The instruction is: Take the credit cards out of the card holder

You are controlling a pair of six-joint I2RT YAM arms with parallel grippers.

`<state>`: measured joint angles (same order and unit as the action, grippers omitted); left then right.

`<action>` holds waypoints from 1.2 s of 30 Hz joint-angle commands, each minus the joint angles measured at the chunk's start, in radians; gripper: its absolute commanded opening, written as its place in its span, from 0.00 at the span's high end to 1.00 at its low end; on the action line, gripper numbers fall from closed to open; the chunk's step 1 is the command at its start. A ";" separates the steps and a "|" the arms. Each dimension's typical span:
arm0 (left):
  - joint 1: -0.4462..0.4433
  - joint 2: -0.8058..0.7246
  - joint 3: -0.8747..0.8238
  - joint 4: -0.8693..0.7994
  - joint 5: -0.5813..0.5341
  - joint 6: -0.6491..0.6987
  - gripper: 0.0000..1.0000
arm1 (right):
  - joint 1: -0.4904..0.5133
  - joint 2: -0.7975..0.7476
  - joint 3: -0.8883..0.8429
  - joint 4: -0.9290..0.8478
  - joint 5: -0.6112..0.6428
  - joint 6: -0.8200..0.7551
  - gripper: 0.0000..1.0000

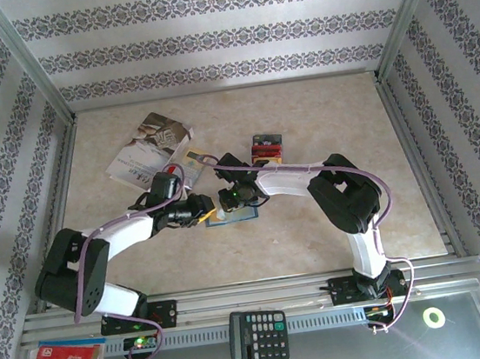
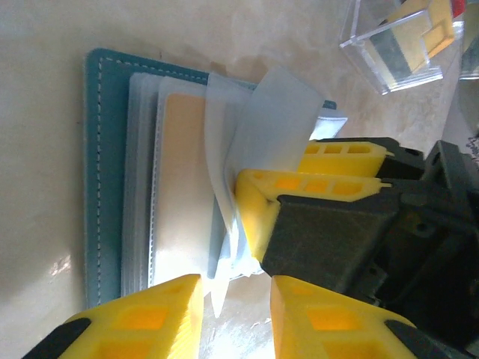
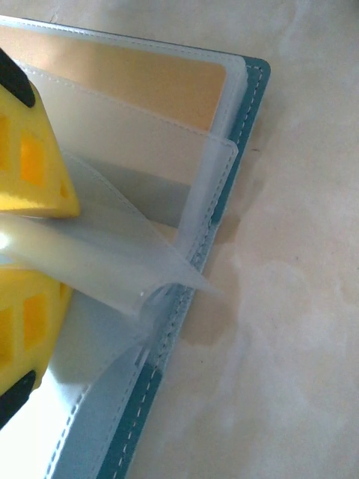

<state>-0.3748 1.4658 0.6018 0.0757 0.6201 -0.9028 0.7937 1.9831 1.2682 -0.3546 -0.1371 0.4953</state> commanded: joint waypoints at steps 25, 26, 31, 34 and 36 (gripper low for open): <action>-0.039 0.094 0.053 0.093 0.050 0.001 0.72 | -0.088 -0.330 -0.194 0.210 -0.027 0.125 0.45; -0.039 0.094 0.055 0.094 0.053 0.000 0.71 | -0.095 -0.352 -0.211 0.221 -0.007 0.133 0.42; -0.044 0.113 0.078 0.132 0.091 -0.011 0.67 | -0.128 -0.425 -0.285 0.264 0.038 0.114 0.32; -0.069 0.132 0.115 0.154 0.109 -0.011 0.64 | -0.159 -0.455 -0.321 0.294 0.025 0.129 0.32; -0.086 0.155 0.143 0.156 0.108 -0.013 0.63 | -0.182 -0.471 -0.336 0.307 0.013 0.135 0.32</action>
<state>-0.4286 1.5955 0.6991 0.1677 0.6949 -0.9108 0.6357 1.5505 0.9565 -0.0959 -0.1387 0.6094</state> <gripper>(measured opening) 0.367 0.683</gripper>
